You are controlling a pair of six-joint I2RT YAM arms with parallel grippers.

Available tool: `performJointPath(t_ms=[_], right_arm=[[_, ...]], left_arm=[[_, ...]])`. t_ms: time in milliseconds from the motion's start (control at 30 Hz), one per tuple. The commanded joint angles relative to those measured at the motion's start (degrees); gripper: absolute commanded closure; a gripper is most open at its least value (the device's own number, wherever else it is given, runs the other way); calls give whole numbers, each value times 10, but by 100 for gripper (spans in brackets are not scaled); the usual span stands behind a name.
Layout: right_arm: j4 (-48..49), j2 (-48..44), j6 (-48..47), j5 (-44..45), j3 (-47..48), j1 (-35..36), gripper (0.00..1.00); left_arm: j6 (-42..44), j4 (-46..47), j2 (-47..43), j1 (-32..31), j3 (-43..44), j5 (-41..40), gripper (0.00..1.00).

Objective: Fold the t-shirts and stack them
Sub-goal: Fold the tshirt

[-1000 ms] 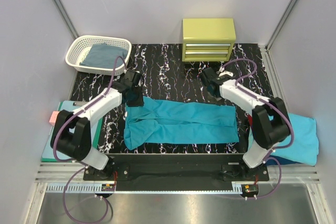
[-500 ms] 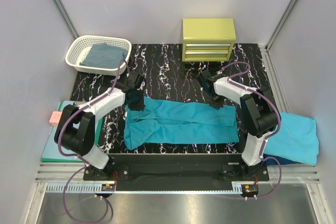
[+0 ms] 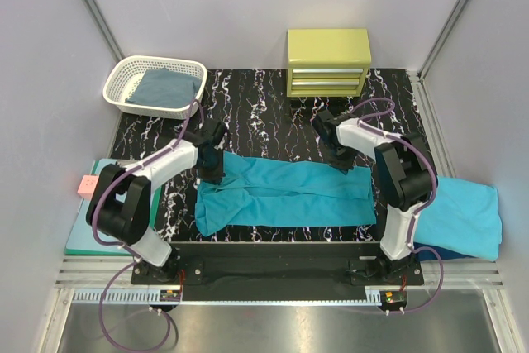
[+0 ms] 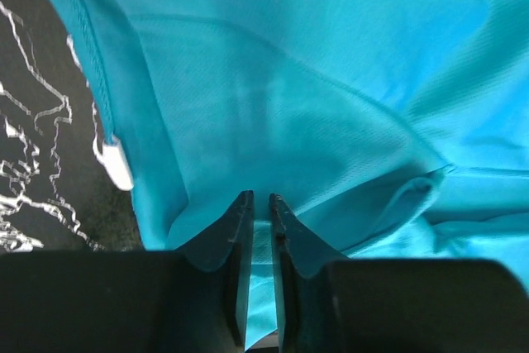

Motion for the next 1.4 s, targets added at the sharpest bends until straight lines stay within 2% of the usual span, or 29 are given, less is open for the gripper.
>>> performJointPath(t_ms=[0, 67, 133, 233, 367, 533, 967, 1100, 1200, 1267, 1333, 1367], right_arm=[[22, -28, -5, -15, 10, 3, 100], [95, -96, -45, -43, -23, 16, 86], [131, -130, -74, -93, -39, 17, 68], [125, -145, -93, -142, -12, 17, 64], [103, -157, -107, -153, 4, 30, 65], [105, -189, -119, -159, -15, 41, 66], [114, -198, -150, -169, -42, 55, 69], [113, -196, -165, -161, -45, 55, 69], [114, -194, -170, -160, -45, 56, 69], [114, -193, -170, -158, -45, 55, 70], [114, -190, -169, -161, -47, 55, 70], [114, -188, -170, -162, -46, 55, 70]], left_arm=[[-4, -7, -58, -4, -16, -29, 82], [-8, 12, -111, -4, -23, -23, 73], [-10, 23, -137, -4, -19, -24, 58], [-1, 26, -139, -4, 6, -24, 50], [2, 13, -58, -4, 54, -38, 50], [-7, 23, 9, -4, 79, -14, 56], [-4, 38, 103, -2, 145, -17, 56], [-6, 37, 125, -2, 144, -12, 60], [-9, 37, 133, -2, 135, -9, 68], [-12, 37, 125, -2, 124, -13, 81], [-11, 38, 110, -2, 113, -17, 86], [-10, 38, 105, -2, 110, -19, 92]])
